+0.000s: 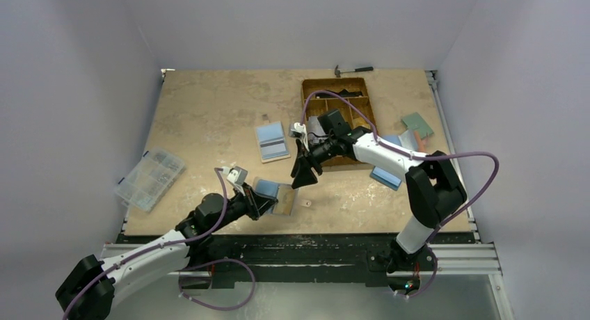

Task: Take the credit cards out of the card holder
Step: Remove the credit card from the card holder.

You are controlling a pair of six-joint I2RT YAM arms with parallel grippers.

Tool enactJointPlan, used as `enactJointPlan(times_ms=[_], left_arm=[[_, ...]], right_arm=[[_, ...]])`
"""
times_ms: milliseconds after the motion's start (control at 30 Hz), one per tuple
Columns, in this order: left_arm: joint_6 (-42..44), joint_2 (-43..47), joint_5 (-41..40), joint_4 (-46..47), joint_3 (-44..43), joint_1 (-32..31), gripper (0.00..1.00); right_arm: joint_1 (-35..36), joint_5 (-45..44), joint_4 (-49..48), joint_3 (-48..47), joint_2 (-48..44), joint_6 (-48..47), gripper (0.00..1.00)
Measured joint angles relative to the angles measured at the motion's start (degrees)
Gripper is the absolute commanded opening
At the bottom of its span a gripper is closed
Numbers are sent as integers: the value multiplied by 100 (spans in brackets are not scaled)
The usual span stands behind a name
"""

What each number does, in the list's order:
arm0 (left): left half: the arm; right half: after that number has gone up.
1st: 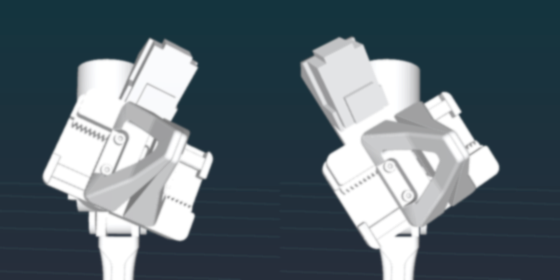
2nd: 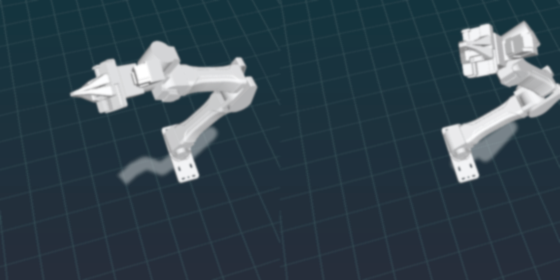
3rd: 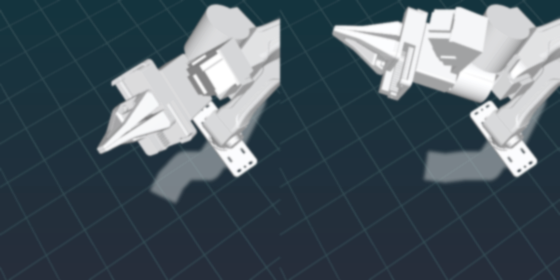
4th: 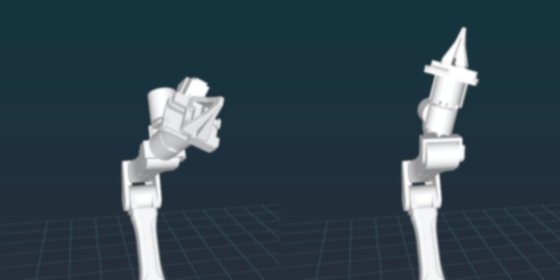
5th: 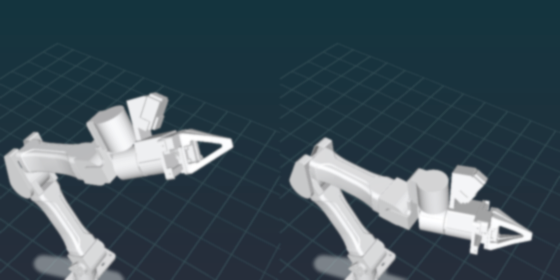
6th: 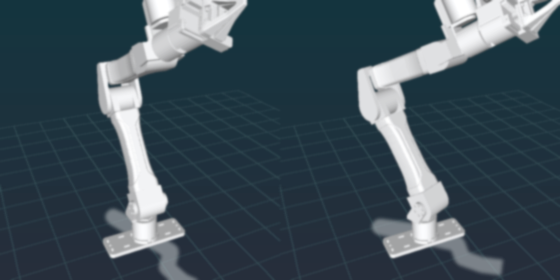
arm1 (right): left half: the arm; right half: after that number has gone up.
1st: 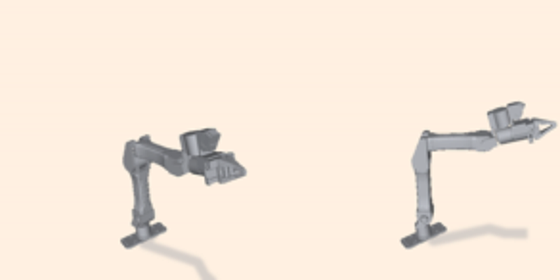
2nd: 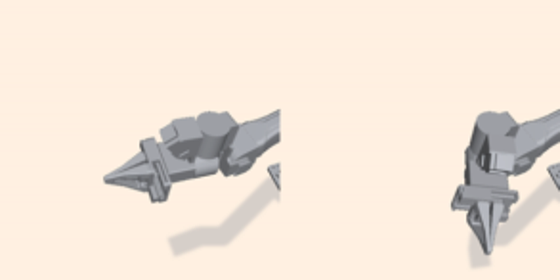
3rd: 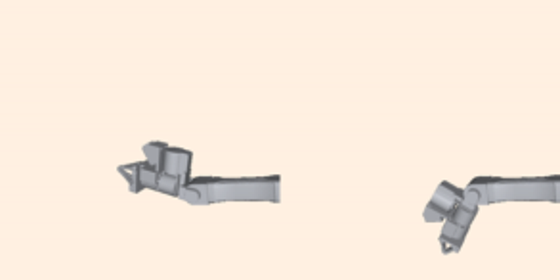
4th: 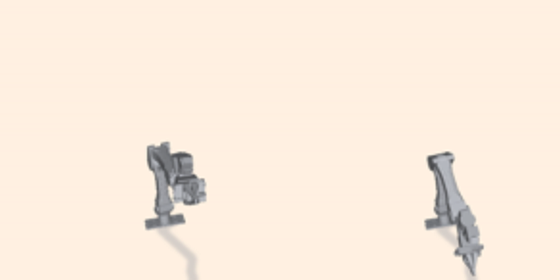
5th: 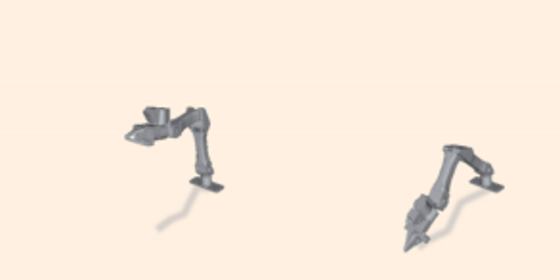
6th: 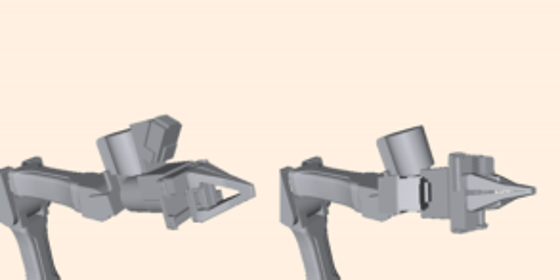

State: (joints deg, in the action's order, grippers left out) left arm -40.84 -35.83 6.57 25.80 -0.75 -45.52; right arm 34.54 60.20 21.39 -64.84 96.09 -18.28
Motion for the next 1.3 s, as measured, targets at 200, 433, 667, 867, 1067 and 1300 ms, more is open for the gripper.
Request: enactJointPlan(times_ms=[200, 433, 667, 867, 1067, 1300], left_arm=[[-57, 26, 118, 229, 0, 0, 0], [-280, 122, 162, 708, 0, 0, 0], [-372, 57, 107, 452, 0, 0, 14], [-179, -540, 120, -909, -295, 0, 45], [155, -1744, -374, -2092, -1355, -437, 52], [568, -2820, -1792, -3246, -2645, -1403, 55]], right_arm=[[0, 44, 225, 0, 28, -227, 67], [0, 81, 420, -13, 31, -402, 67], [-24, 15, 713, -160, 28, -721, 67], [-57, -66, 1056, -210, 26, -1119, 67], [-57, -70, 1342, -297, 26, -1493, 67], [-57, -90, 1458, -297, 26, -1639, 67]])
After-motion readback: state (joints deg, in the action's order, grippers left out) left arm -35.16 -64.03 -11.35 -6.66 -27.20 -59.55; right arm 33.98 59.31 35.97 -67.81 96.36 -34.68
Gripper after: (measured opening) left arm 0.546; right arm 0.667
